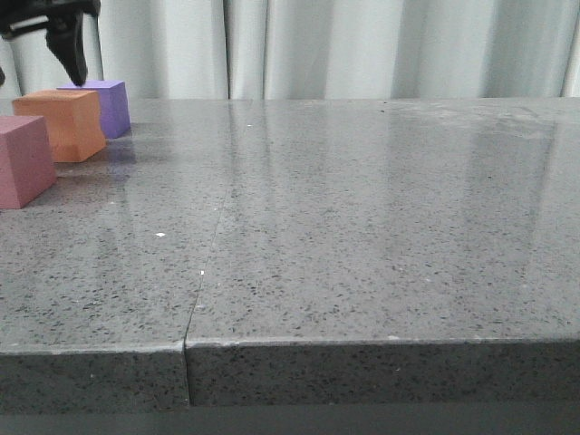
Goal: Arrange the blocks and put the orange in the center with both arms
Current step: 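Open the left gripper and raise it away from the cubes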
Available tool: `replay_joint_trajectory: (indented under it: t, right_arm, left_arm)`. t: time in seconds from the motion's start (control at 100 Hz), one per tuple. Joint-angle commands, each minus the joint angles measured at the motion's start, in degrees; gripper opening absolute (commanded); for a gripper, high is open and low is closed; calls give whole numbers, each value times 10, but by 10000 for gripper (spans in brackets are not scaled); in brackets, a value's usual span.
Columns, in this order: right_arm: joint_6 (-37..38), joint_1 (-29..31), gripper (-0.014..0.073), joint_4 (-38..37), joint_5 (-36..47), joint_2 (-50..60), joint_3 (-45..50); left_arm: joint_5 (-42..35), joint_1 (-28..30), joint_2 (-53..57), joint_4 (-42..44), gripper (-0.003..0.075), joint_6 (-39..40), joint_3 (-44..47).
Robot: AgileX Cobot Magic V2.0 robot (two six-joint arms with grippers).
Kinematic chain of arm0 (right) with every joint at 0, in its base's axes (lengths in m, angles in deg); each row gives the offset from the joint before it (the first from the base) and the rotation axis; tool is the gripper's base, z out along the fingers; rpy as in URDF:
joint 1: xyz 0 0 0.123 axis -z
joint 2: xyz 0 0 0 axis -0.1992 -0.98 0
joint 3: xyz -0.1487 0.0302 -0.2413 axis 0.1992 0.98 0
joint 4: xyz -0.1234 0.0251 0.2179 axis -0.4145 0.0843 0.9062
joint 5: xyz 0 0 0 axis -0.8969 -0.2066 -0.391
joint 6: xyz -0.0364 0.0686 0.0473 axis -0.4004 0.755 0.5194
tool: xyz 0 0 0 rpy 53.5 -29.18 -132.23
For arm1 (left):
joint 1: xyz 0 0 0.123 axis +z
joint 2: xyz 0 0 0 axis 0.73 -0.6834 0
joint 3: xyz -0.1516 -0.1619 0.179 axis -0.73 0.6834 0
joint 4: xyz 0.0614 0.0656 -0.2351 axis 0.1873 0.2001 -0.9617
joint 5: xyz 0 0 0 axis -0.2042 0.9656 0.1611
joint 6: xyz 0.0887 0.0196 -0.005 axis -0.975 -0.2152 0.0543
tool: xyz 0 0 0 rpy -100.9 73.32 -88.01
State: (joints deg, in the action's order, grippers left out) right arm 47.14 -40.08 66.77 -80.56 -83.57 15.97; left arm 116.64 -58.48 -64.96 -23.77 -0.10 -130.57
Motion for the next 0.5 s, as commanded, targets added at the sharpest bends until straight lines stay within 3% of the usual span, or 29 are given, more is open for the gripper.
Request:
replay_joint_trajectory:
  t: [0.0,0.36,0.44,0.49]
  right_arm:
    - [-3,1,-68,-1,45,-4,-15]
    - [-3,1,-68,-1,45,-4,-15]
    - [-3,1,-68,-1,45,-4,-15]
    - [-3,1,-68,-1,45,-4,-15]
  left_arm:
    - [-31,-3,44,2,464,1,-13]
    - [-31,-6,97,3,46,-14,-7]
    - [-32,-8,110,3,-19,-14,3]
    - [-34,-9,120,3,-20,-14,12]
